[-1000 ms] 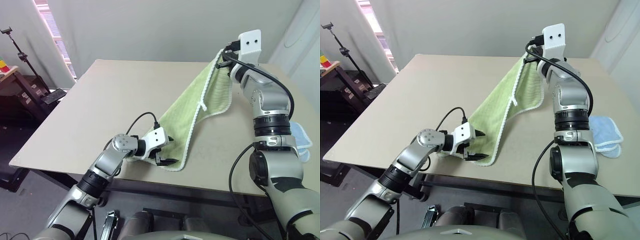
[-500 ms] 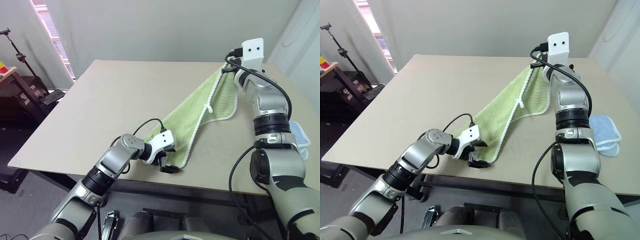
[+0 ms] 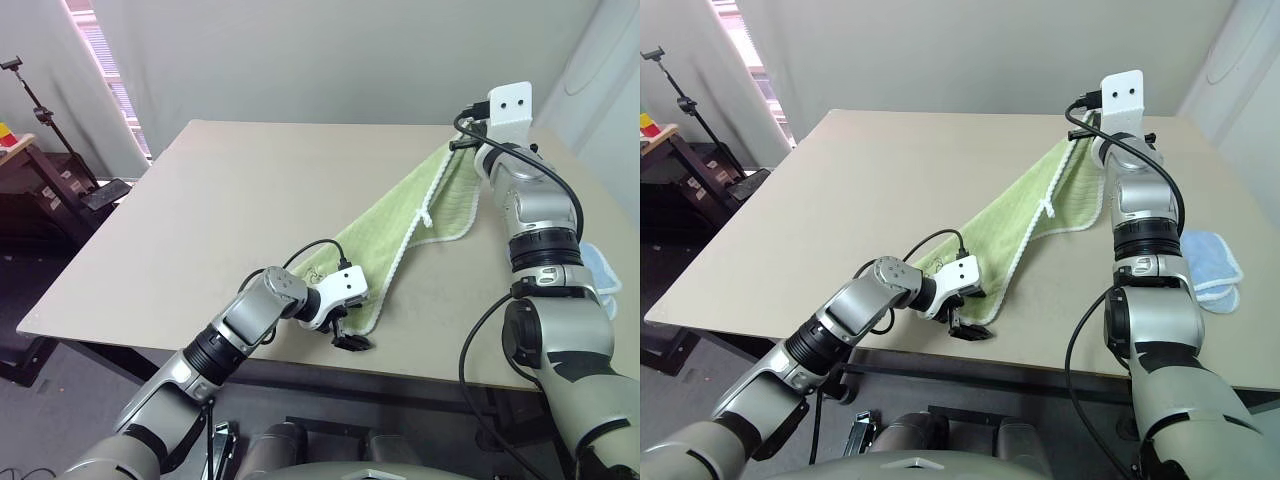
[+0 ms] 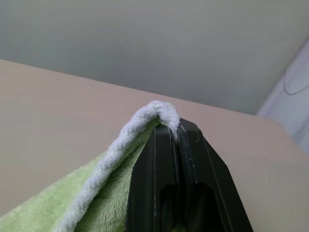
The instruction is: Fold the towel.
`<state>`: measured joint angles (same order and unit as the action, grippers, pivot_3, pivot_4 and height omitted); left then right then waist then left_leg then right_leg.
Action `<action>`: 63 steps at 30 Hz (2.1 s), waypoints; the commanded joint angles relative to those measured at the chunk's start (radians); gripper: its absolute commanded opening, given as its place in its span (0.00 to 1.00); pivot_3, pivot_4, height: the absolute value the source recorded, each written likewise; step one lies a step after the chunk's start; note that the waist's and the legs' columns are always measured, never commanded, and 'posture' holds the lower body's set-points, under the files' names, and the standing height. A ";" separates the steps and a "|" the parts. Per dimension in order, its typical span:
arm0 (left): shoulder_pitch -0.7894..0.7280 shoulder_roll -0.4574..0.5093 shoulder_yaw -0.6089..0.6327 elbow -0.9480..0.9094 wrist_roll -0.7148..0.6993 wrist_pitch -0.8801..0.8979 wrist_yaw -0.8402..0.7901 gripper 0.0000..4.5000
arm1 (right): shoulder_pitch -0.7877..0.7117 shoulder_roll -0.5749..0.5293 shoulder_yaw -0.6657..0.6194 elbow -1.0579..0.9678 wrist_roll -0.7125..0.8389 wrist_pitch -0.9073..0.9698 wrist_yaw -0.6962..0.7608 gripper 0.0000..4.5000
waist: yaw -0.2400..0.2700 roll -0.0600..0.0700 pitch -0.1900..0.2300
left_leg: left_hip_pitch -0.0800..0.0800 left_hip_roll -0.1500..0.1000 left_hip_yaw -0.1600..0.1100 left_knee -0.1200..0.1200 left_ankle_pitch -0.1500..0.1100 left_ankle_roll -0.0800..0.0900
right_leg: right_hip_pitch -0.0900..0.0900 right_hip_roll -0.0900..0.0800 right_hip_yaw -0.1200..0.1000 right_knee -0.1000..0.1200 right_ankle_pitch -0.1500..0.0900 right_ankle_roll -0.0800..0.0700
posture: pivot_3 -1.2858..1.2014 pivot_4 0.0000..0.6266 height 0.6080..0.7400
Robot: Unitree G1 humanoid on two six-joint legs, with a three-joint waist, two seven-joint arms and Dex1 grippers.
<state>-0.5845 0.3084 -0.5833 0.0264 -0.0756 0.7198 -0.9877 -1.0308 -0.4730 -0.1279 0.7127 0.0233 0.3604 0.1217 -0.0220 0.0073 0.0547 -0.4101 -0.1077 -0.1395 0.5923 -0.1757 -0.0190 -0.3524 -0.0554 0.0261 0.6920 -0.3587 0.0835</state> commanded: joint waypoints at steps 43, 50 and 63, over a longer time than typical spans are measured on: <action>-0.575 0.213 0.653 1.153 -0.048 -0.835 0.406 0.01 | -0.009 -0.101 -0.047 0.168 -0.019 -0.182 -0.122 0.00 | -0.023 -0.004 0.002 | -0.001 -0.002 0.000 0.001 0.001 -0.001 | -0.001 -0.001 0.000 0.001 0.002 0.003 | 0.52 0.00 1.00; -0.721 0.186 0.681 1.304 0.004 -0.888 0.596 0.01 | -0.129 -0.073 -0.069 0.355 0.032 -0.336 -0.096 0.00 | -0.036 -0.009 0.005 | -0.006 -0.001 0.001 0.001 0.001 -0.002 | -0.009 -0.001 0.000 0.007 0.002 0.004 | 0.52 0.00 1.00; -0.656 0.231 0.725 1.303 0.047 -1.092 0.479 0.01 | 0.007 -0.073 -0.084 0.202 0.151 -0.461 0.241 0.00 | -0.051 -0.010 0.004 | -0.006 -0.001 0.000 0.003 0.001 -0.002 | -0.008 -0.001 -0.001 0.009 0.002 0.004 | 0.52 0.00 1.00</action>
<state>-1.2526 0.5091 0.1185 1.3417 -0.0307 -0.3349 -0.4613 -1.0456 -0.5218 -0.1877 0.9970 0.1452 -0.0946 0.3023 -0.0729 -0.0025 0.0592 -0.4157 -0.1092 -0.1391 0.5948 -0.1744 -0.0208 -0.3605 -0.0564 0.0254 0.7009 -0.3565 0.0879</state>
